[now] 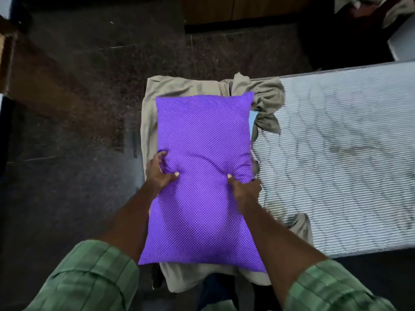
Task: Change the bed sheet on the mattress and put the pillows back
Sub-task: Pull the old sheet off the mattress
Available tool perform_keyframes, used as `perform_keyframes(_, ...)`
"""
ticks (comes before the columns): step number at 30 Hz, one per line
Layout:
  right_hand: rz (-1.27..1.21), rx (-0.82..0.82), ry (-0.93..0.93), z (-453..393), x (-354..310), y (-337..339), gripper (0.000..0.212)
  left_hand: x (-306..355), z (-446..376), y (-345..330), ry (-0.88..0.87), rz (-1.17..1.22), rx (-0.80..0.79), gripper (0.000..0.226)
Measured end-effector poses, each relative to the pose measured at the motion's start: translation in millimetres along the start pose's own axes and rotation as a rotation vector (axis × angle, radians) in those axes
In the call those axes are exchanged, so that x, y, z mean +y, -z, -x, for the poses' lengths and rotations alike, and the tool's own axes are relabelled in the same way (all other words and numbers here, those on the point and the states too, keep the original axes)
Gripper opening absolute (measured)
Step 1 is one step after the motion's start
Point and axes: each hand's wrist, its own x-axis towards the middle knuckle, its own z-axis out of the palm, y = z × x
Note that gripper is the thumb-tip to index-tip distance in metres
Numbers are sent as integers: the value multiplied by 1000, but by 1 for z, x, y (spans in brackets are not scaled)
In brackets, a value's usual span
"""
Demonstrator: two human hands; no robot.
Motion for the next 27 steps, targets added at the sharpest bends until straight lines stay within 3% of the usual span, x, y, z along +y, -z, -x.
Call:
perform_keyframes(3,136,-77,29,-33,7,-16,111,-28,-16,-18,89,-111,-10,120)
perform_keyframes(5,185,-70,80,-51,12,-24,101,-24,-20,-31,107,-14,-51,140)
perform_keyframes(7,152,-94,139,-65,14,-26,84,-27,-29,-42,152,57,-43,143)
perform_keyframes(12,99,-313,-60,-90,19,-14,66,-28,-40,-54,469,102,-221,112)
perform_keyframes(15,94,-265,-36,-103,36,-21,94,-25,-34,-60,481,171,-185,80)
perform_keyframes(17,62,-289,19,-140,73,-32,115,-21,-27,-59,495,222,-197,70)
perform_keyframes(18,60,-312,-12,-150,82,-34,115,-16,-24,-59,507,236,-203,66)
perform_keyframes(21,80,-388,-131,-147,77,-21,101,1,-14,-60,533,237,-247,49)
perform_keyframes(24,-17,-459,-43,-149,85,-10,103,21,-3,-60,522,209,-234,40)
perform_keyframes(27,-115,-478,33,-106,37,38,60,48,12,-62,505,206,-255,52)
